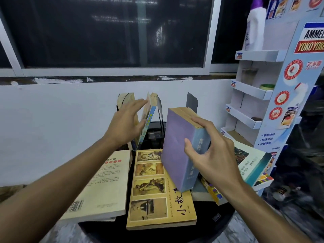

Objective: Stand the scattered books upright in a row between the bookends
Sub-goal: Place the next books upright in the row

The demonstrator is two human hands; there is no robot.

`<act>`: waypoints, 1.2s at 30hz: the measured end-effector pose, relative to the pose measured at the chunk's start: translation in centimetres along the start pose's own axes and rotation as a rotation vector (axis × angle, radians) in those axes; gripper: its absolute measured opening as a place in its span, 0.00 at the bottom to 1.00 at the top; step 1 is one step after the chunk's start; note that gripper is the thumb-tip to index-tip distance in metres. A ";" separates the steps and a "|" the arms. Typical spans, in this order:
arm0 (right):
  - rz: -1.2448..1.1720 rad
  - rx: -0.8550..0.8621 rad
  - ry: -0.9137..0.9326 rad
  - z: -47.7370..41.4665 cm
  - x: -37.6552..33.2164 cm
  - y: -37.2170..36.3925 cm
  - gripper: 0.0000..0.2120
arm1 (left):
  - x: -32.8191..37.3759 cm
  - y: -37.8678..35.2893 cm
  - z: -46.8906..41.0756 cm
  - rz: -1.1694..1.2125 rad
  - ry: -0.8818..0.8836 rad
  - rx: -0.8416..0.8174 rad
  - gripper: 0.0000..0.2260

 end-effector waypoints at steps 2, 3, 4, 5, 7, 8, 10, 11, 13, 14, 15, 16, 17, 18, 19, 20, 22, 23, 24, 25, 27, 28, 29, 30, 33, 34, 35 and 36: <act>-0.002 0.002 -0.009 -0.1 0.3 0.1 0.25 | -0.7 -0.7 -2.1 -0.130 -0.050 -0.019 0.29; -0.001 0.004 -0.012 -0.1 0.5 0.1 0.25 | -0.8 -1.1 -2.9 -0.182 -0.087 -0.037 0.30; 0.001 0.006 -0.013 -0.1 0.7 0.1 0.25 | -0.7 -1.7 -3.5 -0.222 -0.122 -0.062 0.30; 0.000 0.008 -0.014 -0.2 0.8 0.1 0.25 | -0.5 -2.2 -4.0 -0.250 -0.145 -0.088 0.31; -0.012 0.009 -0.013 -0.2 0.9 0.1 0.25 | -0.1 -3.2 -4.7 -0.296 -0.169 -0.129 0.29; -0.017 0.010 -0.009 -0.3 0.8 0.1 0.25 | 0.2 -3.6 -4.9 -0.320 -0.178 -0.141 0.28; -0.016 0.014 0.009 -0.4 0.7 0.1 0.24 | 0.4 -4.3 -5.1 -0.358 -0.184 -0.164 0.25; -0.015 0.015 0.017 -0.4 0.7 0.1 0.24 | 0.3 -4.5 -5.0 -0.370 -0.177 -0.178 0.24; -0.019 0.017 0.017 -0.5 0.7 0.1 0.24 | 0.0 -4.8 -4.9 -0.383 -0.159 -0.191 0.23; -0.019 0.022 0.016 -0.6 0.7 0.1 0.24 | -0.2 -4.8 -4.9 -0.380 -0.149 -0.186 0.22; -0.015 0.029 0.014 -0.7 0.7 0.1 0.24 | -0.3 -4.7 -4.9 -0.373 -0.140 -0.177 0.22; -0.010 0.035 0.014 -0.8 0.7 0.1 0.24 | -0.5 -4.6 -5.0 -0.366 -0.133 -0.167 0.22; -0.006 0.037 0.014 -0.9 0.6 0.1 0.24 | -0.8 -4.4 -5.0 -0.365 -0.128 -0.159 0.22; -0.004 0.035 0.014 -1.0 0.5 -0.1 0.24 | -1.1 -4.3 -5.0 -0.369 -0.121 -0.155 0.22; -0.004 0.031 0.014 -1.2 0.5 -0.3 0.24 | -1.4 -4.2 -5.0 -0.371 -0.112 -0.156 0.22; -0.004 0.026 0.013 -1.3 0.4 -0.5 0.24 | -1.8 -4.1 -5.1 -0.367 -0.102 -0.155 0.22; -0.001 0.028 0.028 -1.8 0.1 -0.8 0.24 | -2.4 -3.6 -5.0 -0.349 -0.083 -0.145 0.22; 0.000 0.033 0.039 -2.1 -0.1 -0.9 0.24 | -2.6 -3.2 -5.0 -0.343 -0.079 -0.132 0.22; -0.004 0.036 0.046 -2.5 -0.3 -1.1 0.23 | -2.7 -2.9 -4.9 -0.342 -0.076 -0.118 0.22; -0.013 0.037 0.050 -2.8 -0.5 -1.4 0.23 | -2.9 -2.5 -4.8 -0.343 -0.071 -0.106 0.22; -0.019 0.042 0.065 -3.6 -0.9 -2.1 0.23 | -3.2 -1.8 -4.5 -0.332 -0.045 -0.085 0.22; -0.016 0.045 0.074 -4.0 -1.1 -2.5 0.23 | -3.4 -1.5 -4.4 -0.319 -0.032 -0.072 0.22; -0.014 0.047 0.079 -4.4 -1.2 -3.0 0.23 | -3.7 -1.2 -4.3 -0.308 -0.025 -0.056 0.21; -0.016 0.045 0.079 -4.8 -1.2 -3.6 0.23 | -4.0 -1.0 -4.2 -0.300 -0.016 -0.040 0.21; -0.030 0.032 0.089 -6.0 -1.4 -5.4 0.24 | -5.4 -0.6 -4.1 -0.262 0.048 -0.018 0.21; -0.036 0.027 0.096 -6.3 -1.5 -6.0 0.23 | -5.9 -0.6 -4.1 -0.248 0.074 -0.023 0.21; -0.043 0.025 0.103 -6.7 -1.5 -6.7 0.23 | -6.3 -0.6 -4.1 -0.233 0.094 -0.023 0.22; -0.049 0.026 0.110 -7.0 -1.5 -7.3 0.23 | -6.8 -0.7 -4.1 -0.207 0.108 -0.023 0.22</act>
Point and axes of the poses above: each hand's wrist, its own z-axis away from the middle knuckle, its own y-axis out of the back of the hand, x = y × z, the point moved 9 cm from there along -z, towards the middle knuckle, and after that the axes turned 6 degrees about x, right-handed, at the moved point
